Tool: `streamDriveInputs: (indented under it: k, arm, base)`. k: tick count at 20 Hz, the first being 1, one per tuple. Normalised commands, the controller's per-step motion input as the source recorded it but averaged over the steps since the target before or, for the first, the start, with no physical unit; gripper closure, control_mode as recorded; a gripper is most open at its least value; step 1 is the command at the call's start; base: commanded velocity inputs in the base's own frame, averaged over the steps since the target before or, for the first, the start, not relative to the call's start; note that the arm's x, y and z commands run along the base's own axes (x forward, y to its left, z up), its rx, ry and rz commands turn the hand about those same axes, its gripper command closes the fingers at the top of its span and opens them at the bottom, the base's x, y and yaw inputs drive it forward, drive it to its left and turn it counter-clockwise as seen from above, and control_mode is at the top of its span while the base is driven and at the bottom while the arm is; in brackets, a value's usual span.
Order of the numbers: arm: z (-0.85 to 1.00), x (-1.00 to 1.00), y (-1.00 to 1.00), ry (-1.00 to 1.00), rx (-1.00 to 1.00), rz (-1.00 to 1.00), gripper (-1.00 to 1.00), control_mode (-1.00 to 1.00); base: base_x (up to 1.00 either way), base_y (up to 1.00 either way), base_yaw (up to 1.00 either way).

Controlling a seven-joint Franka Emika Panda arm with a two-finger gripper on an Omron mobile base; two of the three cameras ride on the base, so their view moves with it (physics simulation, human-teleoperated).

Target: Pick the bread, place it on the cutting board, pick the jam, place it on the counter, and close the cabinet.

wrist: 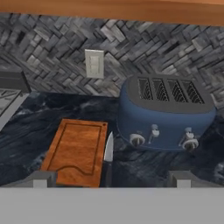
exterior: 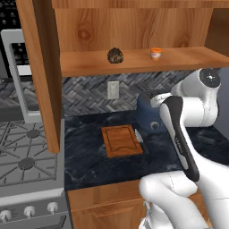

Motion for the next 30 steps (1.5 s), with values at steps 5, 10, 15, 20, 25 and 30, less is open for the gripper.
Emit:
streamDriveInputs:
  k: [5, 10, 15, 20, 25, 30]
  arm:
    - [0.27, -0.08, -0.07, -0.08, 0.00, 0.00, -1.00, -1.00]
    - [0.35, 0.00, -0.01, -0.03, 0.00, 0.00, -1.00, -1.00]
    - [0.46, -0.01, -0.02, 0.00, 0.00, 0.00, -1.00, -1.00]
    - [0.41, -0.05, -0.05, 0.00, 0.00, 0.00, -1.00, -1.00]
    - [0.28, -0.07, -0.04, 0.00, 0.00, 0.00, -1.00, -1.00]
    - [0.27, -0.10, -0.09, 0.00, 0.00, 0.00, -1.00, -1.00]
  base:
    - [0.00, 0.00, 0.00]
    - [0.00, 0.00, 0.00]
    - [0.00, 0.00, 0.00]
    - [0.00, 0.00, 0.00]
    - [0.00, 0.00, 0.00]
    - [0.00, 0.00, 0.00]
